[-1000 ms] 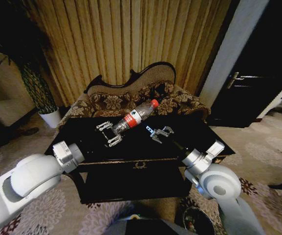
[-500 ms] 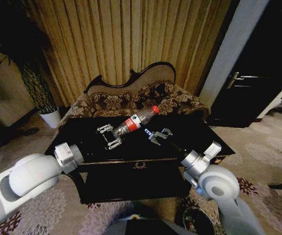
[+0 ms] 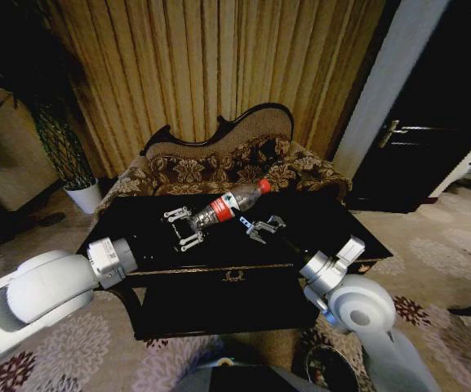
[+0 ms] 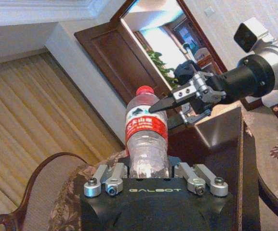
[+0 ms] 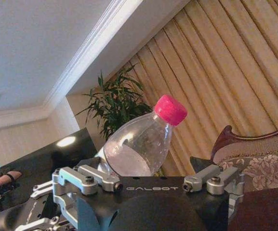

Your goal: Move to the front of the table and place the trash on the table into the trash bin.

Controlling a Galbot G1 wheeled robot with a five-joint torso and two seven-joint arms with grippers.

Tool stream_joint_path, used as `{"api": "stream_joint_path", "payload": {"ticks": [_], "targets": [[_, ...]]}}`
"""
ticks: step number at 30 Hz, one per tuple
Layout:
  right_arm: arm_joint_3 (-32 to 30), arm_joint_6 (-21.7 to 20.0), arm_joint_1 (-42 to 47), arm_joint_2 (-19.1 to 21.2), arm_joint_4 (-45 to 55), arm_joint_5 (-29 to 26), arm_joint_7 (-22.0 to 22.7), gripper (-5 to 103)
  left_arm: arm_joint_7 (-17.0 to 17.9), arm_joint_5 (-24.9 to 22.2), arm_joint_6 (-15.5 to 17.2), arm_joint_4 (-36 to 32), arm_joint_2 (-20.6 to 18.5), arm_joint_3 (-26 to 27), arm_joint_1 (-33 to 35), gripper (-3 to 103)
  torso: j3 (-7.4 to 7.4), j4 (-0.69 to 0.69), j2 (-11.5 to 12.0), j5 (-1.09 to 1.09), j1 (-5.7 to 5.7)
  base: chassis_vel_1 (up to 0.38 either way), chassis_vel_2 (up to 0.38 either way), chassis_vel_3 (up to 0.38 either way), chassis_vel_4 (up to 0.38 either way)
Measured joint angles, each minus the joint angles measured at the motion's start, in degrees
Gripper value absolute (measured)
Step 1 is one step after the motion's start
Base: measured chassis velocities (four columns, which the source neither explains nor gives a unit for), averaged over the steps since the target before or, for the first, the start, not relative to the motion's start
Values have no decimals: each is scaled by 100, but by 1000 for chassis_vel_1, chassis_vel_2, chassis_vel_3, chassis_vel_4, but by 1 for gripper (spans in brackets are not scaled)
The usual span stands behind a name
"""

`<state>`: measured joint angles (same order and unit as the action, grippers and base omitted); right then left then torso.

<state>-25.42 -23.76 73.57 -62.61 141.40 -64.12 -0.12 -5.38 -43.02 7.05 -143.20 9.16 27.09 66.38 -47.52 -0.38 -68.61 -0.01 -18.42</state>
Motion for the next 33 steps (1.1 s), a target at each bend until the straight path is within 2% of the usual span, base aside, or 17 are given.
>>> {"api": "stream_joint_path", "payload": {"ticks": [33], "targets": [[-5,-58,220,161,190,28,12,100,-300,29,-84,-6,52,-85,82,36,0,0,0,0,0,0,0,0,0]]}}
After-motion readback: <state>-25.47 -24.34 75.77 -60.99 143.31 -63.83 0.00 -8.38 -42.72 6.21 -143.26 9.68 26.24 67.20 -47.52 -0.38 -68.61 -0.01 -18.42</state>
